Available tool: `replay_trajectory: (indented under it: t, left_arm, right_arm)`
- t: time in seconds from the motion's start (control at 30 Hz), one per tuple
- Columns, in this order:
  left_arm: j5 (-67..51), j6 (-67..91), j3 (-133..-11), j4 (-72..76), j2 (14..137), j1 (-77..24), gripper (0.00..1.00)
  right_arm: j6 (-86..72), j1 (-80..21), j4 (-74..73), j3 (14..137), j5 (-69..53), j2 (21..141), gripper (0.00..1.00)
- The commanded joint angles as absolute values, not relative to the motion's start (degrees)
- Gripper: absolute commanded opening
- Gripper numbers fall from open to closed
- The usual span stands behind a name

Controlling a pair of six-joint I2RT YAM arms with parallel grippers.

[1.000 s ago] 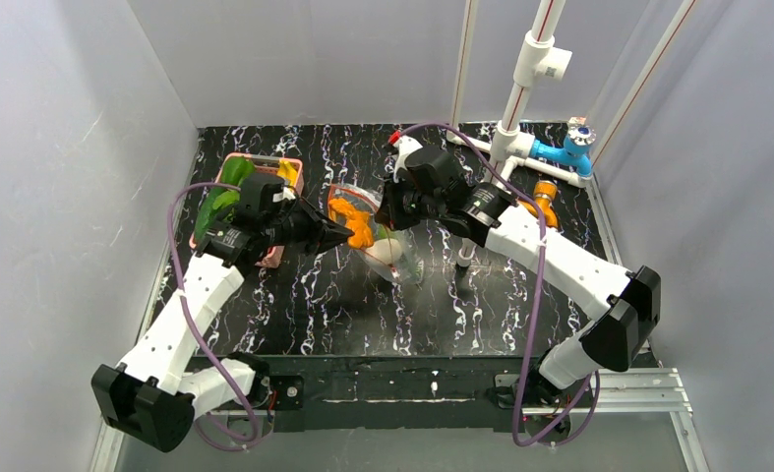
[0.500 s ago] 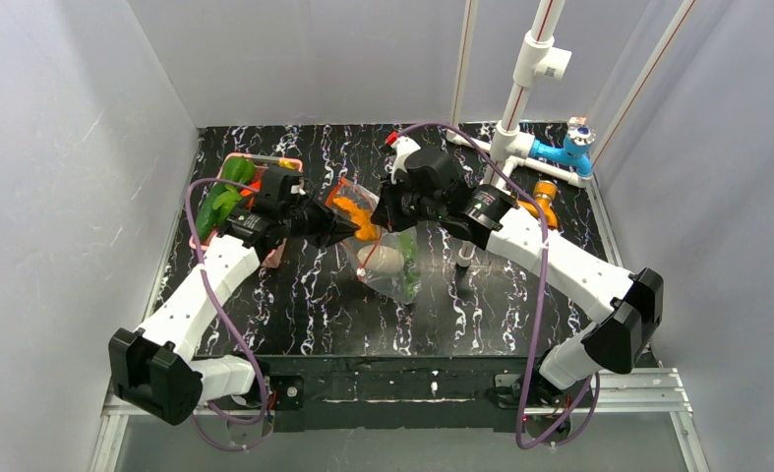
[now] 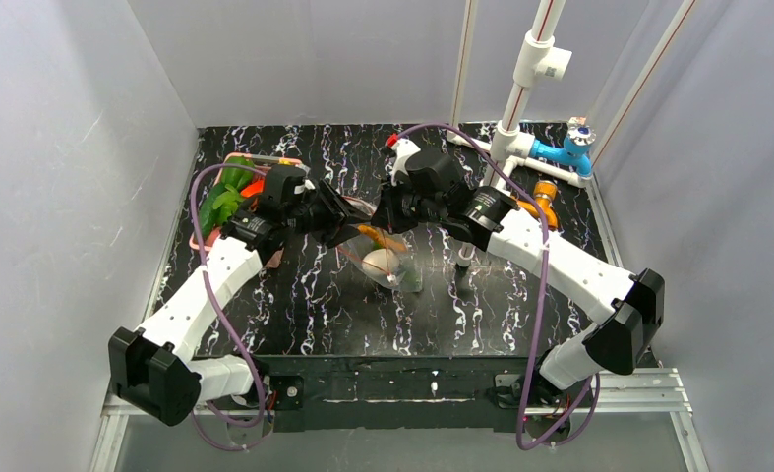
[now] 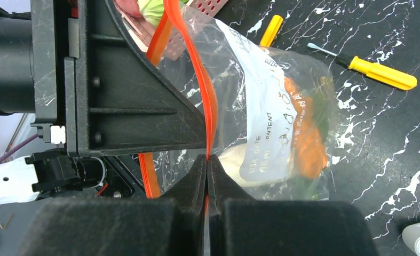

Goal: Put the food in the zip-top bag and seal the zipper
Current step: Place the fake vegetable in the zipper food storage bag, then pick up the fake fruit from the bin.

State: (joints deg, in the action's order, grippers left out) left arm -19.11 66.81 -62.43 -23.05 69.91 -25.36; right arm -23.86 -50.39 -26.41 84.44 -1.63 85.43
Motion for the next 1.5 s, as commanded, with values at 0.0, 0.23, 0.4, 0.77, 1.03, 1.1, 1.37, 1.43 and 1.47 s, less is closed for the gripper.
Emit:
replay_trajectory:
  t: [0.0, 0.23, 0.4, 0.77, 1.03, 1.1, 1.37, 1.43, 1.47]
  left_arm:
    - [-20.4, 62.4, -62.2, -22.3, 67.6, -25.7, 0.46]
    - [-21.7, 57.5, -60.9, -22.7, 61.6, -25.6, 0.53]
    - [-21.9, 52.8, -61.7, -27.3, 56.4, -25.6, 0.60]
    - [-4.4, 37.0, -74.0, -52.1, 53.1, -25.5, 0.88]
    - [8.8, 30.1, -74.8, -58.8, 54.6, -24.4, 0.91]
    - [10.3, 28.0, -74.7, -59.1, 55.7, -22.8, 0.93]
    - [1.4, 21.0, -74.1, -51.9, 65.3, -8.5, 0.87]
    - [0.9, 19.6, -75.4, -50.3, 68.3, -7.8, 0.86]
    - [1.0, 18.8, -76.1, -49.4, 70.0, -7.7, 0.86]
  right_arm:
    - [-24.6, -50.7, -22.8, 84.1, -1.6, 82.9, 0.01]
    - [-25.1, -50.5, -24.6, 83.7, 2.3, 82.5, 0.01]
    - [-24.4, -50.3, -27.0, 83.9, 4.4, 83.0, 0.01]
    - [-18.3, -51.4, -37.0, 90.0, 12.4, 85.4, 0.01]
    - [-17.4, -51.5, -36.9, 89.8, 12.6, 84.3, 0.01]
    - [-17.3, -51.5, -36.7, 89.8, 12.3, 84.0, 0.01]
    - [-17.2, -51.5, -36.3, 89.1, 11.7, 83.4, 0.01]
    - [-17.2, -51.5, -36.1, 88.8, 11.6, 83.0, 0.01]
    - [-17.2, -51.5, -36.0, 88.7, 11.5, 82.8, 0.01]
